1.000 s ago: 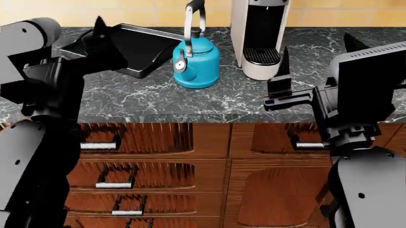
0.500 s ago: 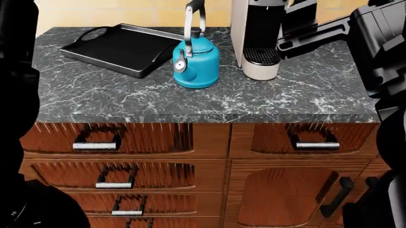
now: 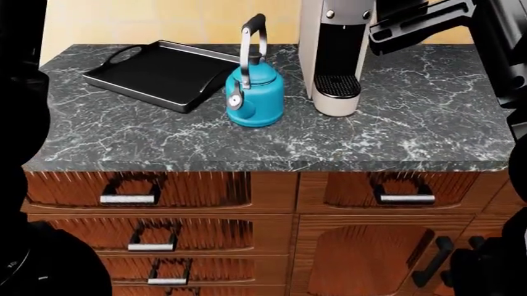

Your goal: Pick the kettle from the counter and place it on the tray. Then pick the mug from the cabinet and place it on the tray. Then close the cabinet doors.

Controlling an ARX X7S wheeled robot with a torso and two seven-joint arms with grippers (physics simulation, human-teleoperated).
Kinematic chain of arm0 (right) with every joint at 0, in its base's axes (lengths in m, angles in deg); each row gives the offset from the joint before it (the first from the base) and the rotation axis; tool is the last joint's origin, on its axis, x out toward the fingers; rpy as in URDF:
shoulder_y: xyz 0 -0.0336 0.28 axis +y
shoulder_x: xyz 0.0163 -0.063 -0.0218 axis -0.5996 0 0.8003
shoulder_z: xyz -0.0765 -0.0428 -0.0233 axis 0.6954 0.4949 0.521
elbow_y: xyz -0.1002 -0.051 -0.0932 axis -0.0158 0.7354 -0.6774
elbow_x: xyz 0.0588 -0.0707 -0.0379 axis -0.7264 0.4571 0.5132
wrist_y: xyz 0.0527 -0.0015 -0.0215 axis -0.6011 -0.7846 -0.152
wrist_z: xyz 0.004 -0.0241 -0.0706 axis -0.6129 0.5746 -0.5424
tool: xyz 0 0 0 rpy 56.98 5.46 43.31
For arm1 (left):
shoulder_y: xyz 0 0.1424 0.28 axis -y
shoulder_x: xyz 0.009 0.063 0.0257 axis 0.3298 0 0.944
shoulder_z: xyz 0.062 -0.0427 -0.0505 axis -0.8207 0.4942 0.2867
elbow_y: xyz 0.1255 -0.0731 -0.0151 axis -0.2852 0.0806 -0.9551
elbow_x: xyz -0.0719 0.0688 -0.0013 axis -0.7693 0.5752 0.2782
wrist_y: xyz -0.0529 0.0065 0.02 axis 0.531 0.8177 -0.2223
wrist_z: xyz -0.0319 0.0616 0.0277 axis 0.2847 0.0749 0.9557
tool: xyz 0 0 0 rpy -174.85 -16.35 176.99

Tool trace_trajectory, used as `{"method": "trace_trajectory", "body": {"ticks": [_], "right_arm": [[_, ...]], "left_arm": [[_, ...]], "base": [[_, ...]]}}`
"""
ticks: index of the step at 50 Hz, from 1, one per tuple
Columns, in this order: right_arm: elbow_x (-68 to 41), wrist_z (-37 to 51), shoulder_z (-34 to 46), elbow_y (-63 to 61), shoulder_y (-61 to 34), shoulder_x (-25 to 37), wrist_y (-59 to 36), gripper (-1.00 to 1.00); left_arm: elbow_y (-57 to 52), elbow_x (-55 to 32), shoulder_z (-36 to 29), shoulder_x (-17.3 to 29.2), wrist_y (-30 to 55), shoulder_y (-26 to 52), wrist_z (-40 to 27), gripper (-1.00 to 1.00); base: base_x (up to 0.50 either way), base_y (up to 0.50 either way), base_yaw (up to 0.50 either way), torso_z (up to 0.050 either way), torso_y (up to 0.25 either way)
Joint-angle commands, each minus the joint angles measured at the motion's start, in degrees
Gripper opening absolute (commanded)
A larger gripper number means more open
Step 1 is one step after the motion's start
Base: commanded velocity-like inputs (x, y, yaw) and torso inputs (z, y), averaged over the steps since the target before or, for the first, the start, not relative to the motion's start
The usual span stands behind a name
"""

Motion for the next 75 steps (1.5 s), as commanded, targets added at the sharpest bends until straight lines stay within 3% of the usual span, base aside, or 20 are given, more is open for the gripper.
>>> {"method": "trace_trajectory", "body": {"ticks": [1,25,36,42,50,56,62,65,70,75], "right_arm": [[0.21,-0.54,-0.01,-0.35,-0.88,0.12,-0.70,1.00],[0.67,-1.20,-0.72,0.34,-1.88,-0.68,0.15,1.00],[0.45,-1.22,-1.41,2.57,-2.08,-1.63,2.51,1.00],[0.00,-1.59,-0.48,4.16,-4.98,-2.21,2.15,1.00],[-0.07,-1.70,-0.98,2.42,-3.59,-2.47,1.07,1.00],[0.45,-2.28,-0.96,-0.10,-3.78,-2.52,-1.57,1.00],[6.15,-6.21,0.20,-0.89,-2.97,-3.60,-1.64,1.00],[12.62,-10.53,1.97,-0.92,-2.62,-5.09,-1.64,1.00],[30.90,-23.33,6.48,-0.13,-2.22,-8.64,-1.63,1.00],[44.92,-33.43,9.43,0.60,-1.83,-11.35,-1.50,1.00]], "left_arm": [[0.43,0.05,-0.74,0.22,-0.31,0.32,-0.51,1.00],[1.20,0.11,-2.34,0.90,-2.14,0.04,-0.62,1.00],[2.49,0.33,-2.76,1.02,-3.91,0.36,-0.45,1.00],[7.95,-1.42,-0.47,-1.92,1.08,12.98,-3.39,1.00],[25.68,-0.25,-1.82,-5.92,4.93,39.52,-6.51,1.00],[48.07,3.50,-7.94,-6.47,-2.62,53.70,-1.40,1.00],[79.01,8.77,-12.75,-9.14,-15.60,68.06,2.59,1.00],[82.46,12.67,-9.65,-11.34,-13.65,69.14,3.34,1.00],[86.82,9.79,-19.11,-11.40,-15.51,69.14,2.90,1.00],[92.61,4.38,-22.91,-11.40,-16.05,69.14,2.51,1.00]], "base": [[0.00,0.00,0.00,0.050,0.000],[0.00,0.00,0.00,0.050,0.000],[0.06,0.00,0.00,0.000,0.000],[0.15,0.00,0.00,0.000,0.000],[0.15,0.00,0.00,0.000,0.000],[0.15,0.00,0.00,0.000,0.000],[0.15,0.00,0.00,0.000,0.000],[0.15,0.00,0.00,0.000,0.000],[0.15,0.00,0.00,0.000,0.000],[0.15,0.00,0.00,0.000,0.000]]}}
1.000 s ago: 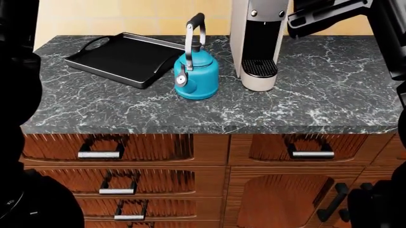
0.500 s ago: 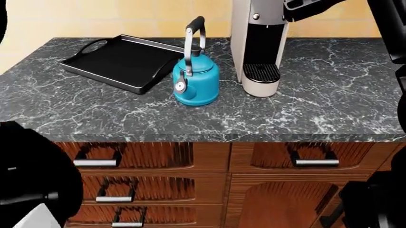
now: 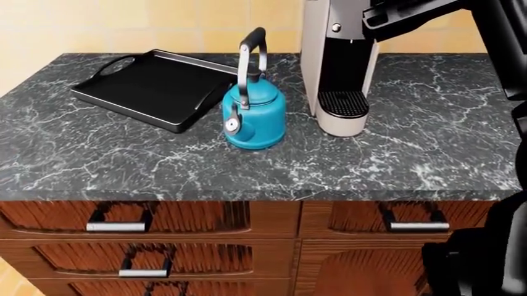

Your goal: Pick the kettle from the counter and place it on the tray. Then pick the mug from the cabinet and place it on the tray. Then close the cabinet doors.

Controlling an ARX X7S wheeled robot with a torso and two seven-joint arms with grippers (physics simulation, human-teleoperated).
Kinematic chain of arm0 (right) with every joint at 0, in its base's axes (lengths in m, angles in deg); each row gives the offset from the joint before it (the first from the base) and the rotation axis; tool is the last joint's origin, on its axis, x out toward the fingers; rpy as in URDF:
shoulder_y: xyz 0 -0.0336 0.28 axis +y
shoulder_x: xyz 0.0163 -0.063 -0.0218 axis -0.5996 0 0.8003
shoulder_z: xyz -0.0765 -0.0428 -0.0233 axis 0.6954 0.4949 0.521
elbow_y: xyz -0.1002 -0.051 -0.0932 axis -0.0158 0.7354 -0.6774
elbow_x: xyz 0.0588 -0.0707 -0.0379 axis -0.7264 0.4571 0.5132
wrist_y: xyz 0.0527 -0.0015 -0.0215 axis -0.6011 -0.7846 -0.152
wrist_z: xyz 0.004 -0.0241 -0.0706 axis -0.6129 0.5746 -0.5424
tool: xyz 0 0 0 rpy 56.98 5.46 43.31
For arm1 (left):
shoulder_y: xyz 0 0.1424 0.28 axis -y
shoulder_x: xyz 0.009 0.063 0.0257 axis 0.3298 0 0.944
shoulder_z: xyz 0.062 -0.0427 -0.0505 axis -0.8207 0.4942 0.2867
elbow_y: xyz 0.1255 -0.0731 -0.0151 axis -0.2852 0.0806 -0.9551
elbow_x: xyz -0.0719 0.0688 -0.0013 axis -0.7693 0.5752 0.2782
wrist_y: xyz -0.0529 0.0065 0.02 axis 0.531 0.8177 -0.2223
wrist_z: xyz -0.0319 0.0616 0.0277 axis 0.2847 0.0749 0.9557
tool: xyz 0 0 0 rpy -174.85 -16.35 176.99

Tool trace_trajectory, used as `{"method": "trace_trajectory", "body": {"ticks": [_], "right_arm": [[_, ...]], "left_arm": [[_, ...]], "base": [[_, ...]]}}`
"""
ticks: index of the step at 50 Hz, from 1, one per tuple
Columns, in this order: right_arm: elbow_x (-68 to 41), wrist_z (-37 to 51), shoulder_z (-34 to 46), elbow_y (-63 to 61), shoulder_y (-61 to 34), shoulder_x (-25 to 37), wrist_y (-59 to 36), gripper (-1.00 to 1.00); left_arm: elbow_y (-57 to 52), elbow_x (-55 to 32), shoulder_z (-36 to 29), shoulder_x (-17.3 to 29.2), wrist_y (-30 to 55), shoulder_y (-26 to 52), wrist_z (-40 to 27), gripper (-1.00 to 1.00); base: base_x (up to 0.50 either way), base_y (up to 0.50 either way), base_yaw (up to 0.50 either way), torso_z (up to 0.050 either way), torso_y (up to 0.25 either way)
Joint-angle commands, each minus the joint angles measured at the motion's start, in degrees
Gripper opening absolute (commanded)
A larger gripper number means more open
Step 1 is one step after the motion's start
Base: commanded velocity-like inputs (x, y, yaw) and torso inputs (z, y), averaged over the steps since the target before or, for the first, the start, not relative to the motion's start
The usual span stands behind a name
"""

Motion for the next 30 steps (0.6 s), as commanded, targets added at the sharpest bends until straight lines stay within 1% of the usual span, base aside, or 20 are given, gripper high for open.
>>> {"method": "trace_trajectory", "body": {"ticks": [1,3,4,7,9,11,13,14,16,18,19,22,25,30], "right_arm": [[25.71,-18.33,5.74,0.72,0.74,-5.11,-0.22,1.00],[28.71,-20.60,6.33,1.25,0.34,-5.88,-0.17,1.00],[30.23,-21.71,6.73,1.45,0.17,-6.31,-0.15,1.00],[34.79,-25.21,7.73,2.09,-0.32,-7.31,-0.14,1.00],[39.43,-28.99,8.50,2.51,-0.70,-8.07,-0.17,1.00],[43.34,-32.38,8.81,3.08,-1.06,-8.57,-0.03,1.00],[46.25,-34.98,8.97,3.71,-1.52,-8.90,0.15,1.00],[47.61,-36.19,9.15,4.03,-1.79,-9.13,0.21,1.00],[49.34,-37.75,9.42,4.70,-2.20,-9.64,0.44,1.00],[51.23,-39.31,10.09,5.33,-2.41,-10.06,0.60,1.00],[52.43,-40.30,10.49,5.62,-2.52,-10.16,0.60,1.00],[55.46,-42.87,11.19,6.21,-2.84,-10.33,0.48,1.00],[56.92,-43.97,11.62,6.18,-2.73,-10.51,0.34,1.00],[55.55,-42.66,11.39,5.65,-2.17,-10.55,0.31,1.00]], "left_arm": [[20.18,-3.88,-9.40,-1.75,-4.97,6.93,0.55,1.00],[22.91,-6.99,-11.65,-1.75,-5.74,6.93,-0.42,1.00],[24.74,-9.52,-13.77,-1.75,-6.75,6.93,-1.54,1.00],[29.95,-18.44,-21.02,-1.75,-9.85,6.93,-4.49,1.00],[31.43,-25.79,-27.49,-1.75,-11.20,6.93,-3.95,1.00],[32.00,-30.85,-29.64,-1.75,-10.94,6.93,-3.77,1.00],[31.97,-33.05,-31.63,-1.75,-10.50,6.93,-3.29,1.00],[32.09,-33.53,-31.29,-1.75,-10.08,6.93,-3.72,1.00],[32.36,-33.58,-27.89,-1.75,-8.57,6.93,-5.49,1.00],[32.06,-32.97,-25.49,-1.75,-5.14,6.93,-7.26,1.00],[31.59,-32.39,-25.27,-1.75,-3.78,6.93,-7.59,1.00],[29.38,-28.95,-21.15,-1.75,0.29,6.93,-8.13,1.00],[28.08,-26.72,-19.73,-1.75,2.31,6.93,-7.58,1.00],[27.69,-23.91,-17.77,-1.75,3.08,6.93,-6.84,1.00]], "base": [[0.15,0.00,0.00,0.000,0.000],[0.15,0.00,0.00,0.000,0.000],[0.15,0.00,0.00,0.000,0.000],[0.15,0.00,0.00,0.000,0.000],[0.15,0.00,0.00,0.000,0.000],[0.15,0.00,0.00,0.000,0.000],[0.15,0.00,0.00,0.000,0.000],[0.15,0.00,0.00,0.000,0.000],[0.15,0.00,0.00,0.000,0.000],[0.15,0.00,0.00,0.000,0.000],[0.15,0.00,0.00,0.000,0.000],[0.15,0.00,0.00,0.000,0.000],[0.15,0.00,0.00,0.000,0.000],[0.15,0.00,0.00,0.000,0.000]]}}
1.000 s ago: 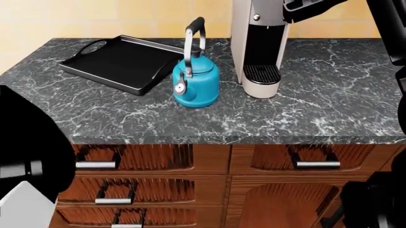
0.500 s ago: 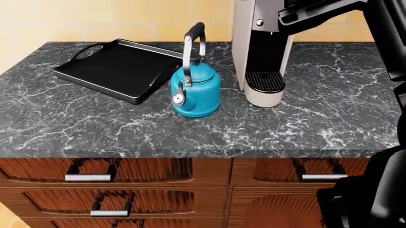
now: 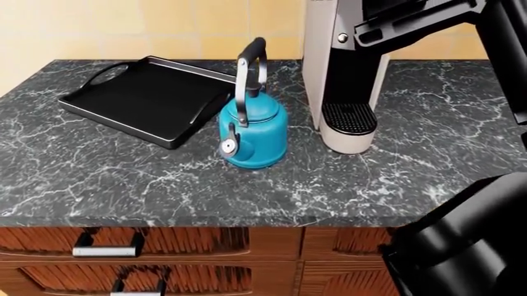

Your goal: Pick the kettle from the counter and place it on the tray. Then pick the mug from the cabinet and place it on the tray. Then close the cabinet doors.

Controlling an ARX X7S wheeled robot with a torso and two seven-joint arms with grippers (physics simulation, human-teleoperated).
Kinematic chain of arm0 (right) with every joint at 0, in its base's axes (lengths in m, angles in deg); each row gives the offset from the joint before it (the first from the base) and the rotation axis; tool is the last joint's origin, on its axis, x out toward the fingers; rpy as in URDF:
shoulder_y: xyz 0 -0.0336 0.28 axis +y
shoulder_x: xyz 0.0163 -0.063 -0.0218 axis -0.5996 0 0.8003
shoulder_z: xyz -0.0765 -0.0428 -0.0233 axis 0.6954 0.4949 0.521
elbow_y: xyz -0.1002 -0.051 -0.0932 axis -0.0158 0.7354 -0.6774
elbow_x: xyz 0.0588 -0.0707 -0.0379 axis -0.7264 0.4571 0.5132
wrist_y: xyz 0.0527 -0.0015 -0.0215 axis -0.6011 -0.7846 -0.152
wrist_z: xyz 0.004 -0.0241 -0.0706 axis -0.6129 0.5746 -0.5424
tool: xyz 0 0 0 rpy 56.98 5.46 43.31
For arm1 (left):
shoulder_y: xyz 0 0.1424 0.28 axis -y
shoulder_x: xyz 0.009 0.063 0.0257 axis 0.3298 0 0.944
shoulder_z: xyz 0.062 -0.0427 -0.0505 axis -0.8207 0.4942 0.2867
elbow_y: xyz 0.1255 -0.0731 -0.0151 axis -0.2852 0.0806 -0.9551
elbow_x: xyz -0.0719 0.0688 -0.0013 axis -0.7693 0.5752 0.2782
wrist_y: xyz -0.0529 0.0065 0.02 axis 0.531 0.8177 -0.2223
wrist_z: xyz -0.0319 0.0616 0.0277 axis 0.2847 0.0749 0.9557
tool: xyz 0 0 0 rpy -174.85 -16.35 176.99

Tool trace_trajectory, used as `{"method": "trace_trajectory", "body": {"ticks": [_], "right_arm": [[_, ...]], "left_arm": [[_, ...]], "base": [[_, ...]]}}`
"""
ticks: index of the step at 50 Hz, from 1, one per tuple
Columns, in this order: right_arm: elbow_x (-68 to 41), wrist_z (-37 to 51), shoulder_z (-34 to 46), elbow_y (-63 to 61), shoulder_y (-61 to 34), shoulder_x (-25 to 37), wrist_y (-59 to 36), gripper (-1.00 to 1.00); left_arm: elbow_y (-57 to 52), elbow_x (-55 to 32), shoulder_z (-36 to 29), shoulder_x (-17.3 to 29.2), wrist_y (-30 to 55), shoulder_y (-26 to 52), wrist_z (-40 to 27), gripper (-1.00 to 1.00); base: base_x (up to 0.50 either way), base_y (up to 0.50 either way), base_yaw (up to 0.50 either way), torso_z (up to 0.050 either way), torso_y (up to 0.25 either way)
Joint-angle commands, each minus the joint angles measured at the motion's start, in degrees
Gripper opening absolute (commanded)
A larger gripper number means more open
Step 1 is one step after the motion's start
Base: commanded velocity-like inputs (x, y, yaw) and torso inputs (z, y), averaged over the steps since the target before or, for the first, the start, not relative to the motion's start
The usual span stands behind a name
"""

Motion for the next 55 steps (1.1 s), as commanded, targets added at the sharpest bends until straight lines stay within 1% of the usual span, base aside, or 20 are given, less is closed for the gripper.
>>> {"method": "trace_trajectory", "body": {"ticks": [1,9,17,25,34,37,42,45,55], "right_arm": [[5.57,-4.31,1.26,0.58,-0.01,-1.15,0.04,1.00],[1.59,-0.96,0.36,-0.09,0.73,-0.89,0.47,1.00],[-0.42,0.77,-0.21,-0.73,1.47,-0.69,0.82,1.00],[1.25,-0.73,0.01,-0.62,1.05,-0.86,0.41,1.00],[0.32,0.00,-0.01,-0.39,0.95,-0.94,0.34,1.00],[0.66,-0.93,-0.02,0.72,-0.43,-0.90,0.25,1.00],[4.11,-7.34,-0.69,6.18,-7.84,-1.07,-0.11,1.00],[5.14,-9.30,-0.52,7.81,-10.09,-1.14,-0.07,1.00],[4.30,-8.05,-0.61,7.54,-9.31,-0.93,0.37,1.00]], "left_arm": [[-0.53,2.54,2.77,-0.08,4.47,0.38,-0.29,1.00],[-4.89,5.42,3.65,-0.08,4.79,0.38,0.39,1.00],[-10.06,9.71,8.07,-0.08,6.28,0.39,0.45,1.00],[-10.55,10.49,8.54,-0.08,5.92,0.39,0.39,1.00],[-10.05,10.89,8.60,-0.08,5.53,0.39,0.57,1.00],[-10.06,11.14,8.60,-0.08,5.50,0.39,0.66,1.00],[-10.16,11.48,8.72,-0.08,5.66,0.39,0.66,1.00],[-10.18,11.12,8.33,-0.08,5.60,0.39,0.58,1.00],[-9.63,10.56,7.26,-0.08,4.98,0.39,0.55,1.00]], "base": [[0.14,0.00,0.00,0.000,0.000],[0.15,0.00,0.00,0.000,0.000],[0.15,0.00,0.00,0.000,0.000],[0.15,0.00,0.00,0.000,0.000],[0.17,0.00,0.00,0.000,0.000],[0.20,0.00,0.00,0.000,0.000],[0.21,0.00,0.00,0.000,0.000],[0.21,0.00,0.00,0.000,0.000],[0.19,-0.02,0.00,0.000,0.002]]}}
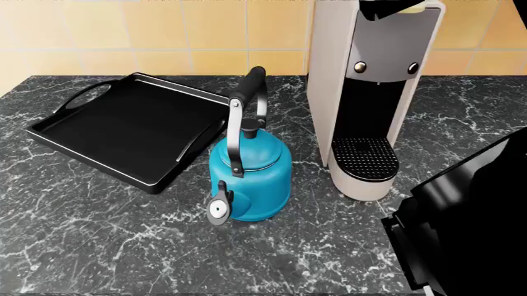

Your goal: Pick the kettle from the counter and place it on the tray. Then pick the mug from the cabinet and place it on the tray. Then close the cabinet doors.

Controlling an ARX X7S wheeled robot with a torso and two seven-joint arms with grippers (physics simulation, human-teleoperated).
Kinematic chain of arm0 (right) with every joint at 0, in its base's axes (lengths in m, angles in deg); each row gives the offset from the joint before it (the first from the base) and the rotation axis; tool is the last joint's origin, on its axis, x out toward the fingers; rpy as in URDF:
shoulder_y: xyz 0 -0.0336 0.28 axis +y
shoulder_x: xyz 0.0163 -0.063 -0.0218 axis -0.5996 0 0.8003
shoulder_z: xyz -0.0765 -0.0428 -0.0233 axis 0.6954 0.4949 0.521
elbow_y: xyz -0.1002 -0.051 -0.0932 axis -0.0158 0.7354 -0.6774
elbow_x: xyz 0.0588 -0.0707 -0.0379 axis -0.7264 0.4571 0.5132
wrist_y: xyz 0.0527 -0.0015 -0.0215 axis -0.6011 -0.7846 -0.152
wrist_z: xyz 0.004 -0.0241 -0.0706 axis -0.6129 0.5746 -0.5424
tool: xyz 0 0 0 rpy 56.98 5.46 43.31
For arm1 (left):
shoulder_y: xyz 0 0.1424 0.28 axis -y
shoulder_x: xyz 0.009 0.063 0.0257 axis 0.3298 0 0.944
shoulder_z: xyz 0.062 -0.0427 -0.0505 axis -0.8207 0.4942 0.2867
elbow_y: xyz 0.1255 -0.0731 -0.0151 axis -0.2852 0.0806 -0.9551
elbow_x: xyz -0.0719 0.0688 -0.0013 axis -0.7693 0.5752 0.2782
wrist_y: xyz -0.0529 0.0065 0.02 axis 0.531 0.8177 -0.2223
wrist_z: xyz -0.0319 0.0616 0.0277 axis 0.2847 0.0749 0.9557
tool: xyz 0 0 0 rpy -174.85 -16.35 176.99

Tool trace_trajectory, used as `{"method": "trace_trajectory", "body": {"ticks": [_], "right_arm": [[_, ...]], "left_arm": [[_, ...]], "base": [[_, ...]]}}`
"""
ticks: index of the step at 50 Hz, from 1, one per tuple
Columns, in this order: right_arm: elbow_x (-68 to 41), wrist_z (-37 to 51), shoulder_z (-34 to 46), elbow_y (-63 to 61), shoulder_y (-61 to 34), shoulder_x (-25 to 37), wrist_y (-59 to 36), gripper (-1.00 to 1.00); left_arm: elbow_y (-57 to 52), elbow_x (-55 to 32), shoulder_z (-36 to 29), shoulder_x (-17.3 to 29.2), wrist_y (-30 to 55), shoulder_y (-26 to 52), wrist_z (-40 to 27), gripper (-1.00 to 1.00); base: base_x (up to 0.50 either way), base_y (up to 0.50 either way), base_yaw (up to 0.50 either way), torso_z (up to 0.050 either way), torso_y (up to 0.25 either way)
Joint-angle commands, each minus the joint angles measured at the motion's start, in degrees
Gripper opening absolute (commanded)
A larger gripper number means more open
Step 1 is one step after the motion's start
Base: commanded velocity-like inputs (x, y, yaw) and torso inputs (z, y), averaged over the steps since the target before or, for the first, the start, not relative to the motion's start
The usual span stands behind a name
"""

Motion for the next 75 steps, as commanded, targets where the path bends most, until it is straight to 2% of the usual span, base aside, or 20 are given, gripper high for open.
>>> {"method": "trace_trajectory", "body": {"ticks": [1,24,62,75], "right_arm": [[0.47,-1.22,-0.13,1.70,-1.95,0.04,0.12,1.00],[-0.27,-0.40,0.56,1.25,-1.00,0.14,0.34,1.00],[-1.70,1.60,0.33,0.18,0.58,0.39,0.68,1.00],[-2.28,2.37,0.35,-0.04,0.79,0.55,0.96,1.00]], "left_arm": [[0.17,-0.22,-0.61,-0.04,-0.37,0.03,-0.05,1.00],[1.80,-1.05,-3.06,-0.04,-1.12,0.03,-0.07,1.00],[6.02,-5.22,-13.28,-0.04,-1.27,0.03,-0.89,1.00],[6.18,-6.03,-13.72,-0.04,-1.53,0.03,-0.99,1.00]], "base": [[0.11,-0.09,0.00,0.000,0.000],[0.13,-0.10,0.00,0.000,0.000],[0.15,0.00,0.00,0.000,0.000],[0.07,0.00,0.00,0.000,0.001]]}}
